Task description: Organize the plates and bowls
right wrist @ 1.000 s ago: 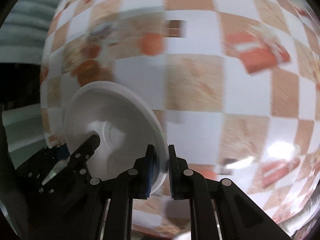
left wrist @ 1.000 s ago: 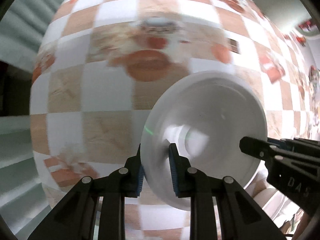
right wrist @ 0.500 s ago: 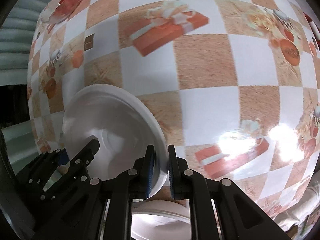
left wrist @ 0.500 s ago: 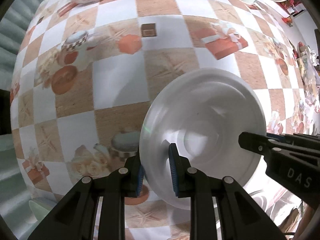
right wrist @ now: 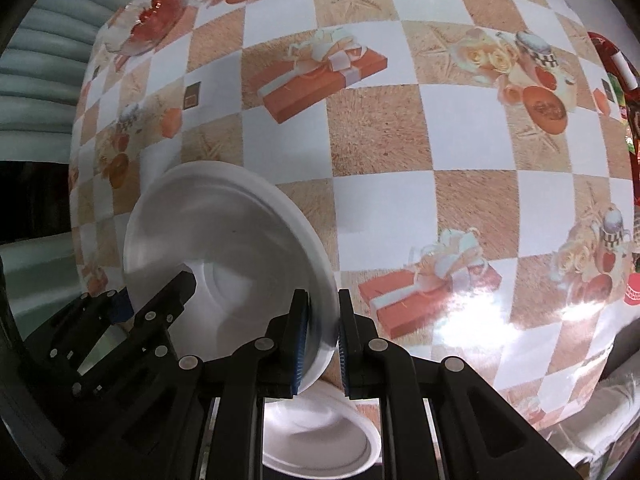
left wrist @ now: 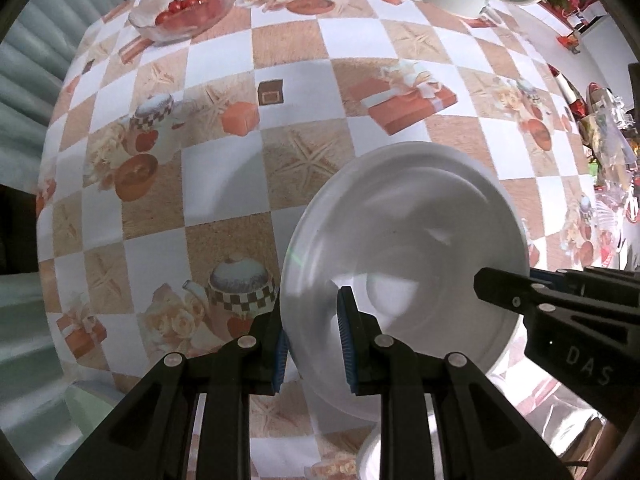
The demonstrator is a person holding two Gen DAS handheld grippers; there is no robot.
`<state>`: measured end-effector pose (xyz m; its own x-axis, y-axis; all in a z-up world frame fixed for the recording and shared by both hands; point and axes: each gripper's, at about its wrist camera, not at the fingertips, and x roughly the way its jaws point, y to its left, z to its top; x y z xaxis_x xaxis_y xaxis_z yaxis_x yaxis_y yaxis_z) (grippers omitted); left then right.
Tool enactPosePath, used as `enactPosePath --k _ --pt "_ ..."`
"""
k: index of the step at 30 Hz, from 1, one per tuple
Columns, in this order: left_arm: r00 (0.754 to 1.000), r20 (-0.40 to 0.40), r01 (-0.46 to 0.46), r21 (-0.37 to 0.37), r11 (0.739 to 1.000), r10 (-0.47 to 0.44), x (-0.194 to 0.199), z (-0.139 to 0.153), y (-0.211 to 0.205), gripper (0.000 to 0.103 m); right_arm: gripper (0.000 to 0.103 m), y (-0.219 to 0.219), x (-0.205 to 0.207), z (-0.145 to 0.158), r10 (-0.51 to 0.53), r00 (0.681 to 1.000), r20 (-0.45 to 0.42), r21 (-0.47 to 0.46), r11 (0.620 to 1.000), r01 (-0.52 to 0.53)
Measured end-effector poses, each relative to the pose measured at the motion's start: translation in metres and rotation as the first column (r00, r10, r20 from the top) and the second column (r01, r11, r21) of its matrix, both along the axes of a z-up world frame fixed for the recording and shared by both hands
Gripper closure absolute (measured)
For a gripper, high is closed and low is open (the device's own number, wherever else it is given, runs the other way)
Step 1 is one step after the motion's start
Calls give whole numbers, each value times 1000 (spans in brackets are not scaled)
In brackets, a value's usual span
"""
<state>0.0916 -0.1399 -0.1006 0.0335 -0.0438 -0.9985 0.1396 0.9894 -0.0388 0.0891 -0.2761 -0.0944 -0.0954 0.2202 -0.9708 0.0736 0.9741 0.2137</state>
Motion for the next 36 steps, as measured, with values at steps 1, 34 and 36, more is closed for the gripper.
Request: enactPosePath --k 1,34,36 --pt "1000 7 3 1 1000 -3 -1 5 0 78 88 0 -2 4 -1 1000 4 4 1000 1" --pt "959 -13 283 -17 959 -283 -113 55 -62 78 87 -38 -120 41 -118 993 -16 -37 992 117" --pt "958 -24 284 -16 959 -285 -115 51 -64 78 87 -39 -122 38 -125 992 -20 -40 991 124"
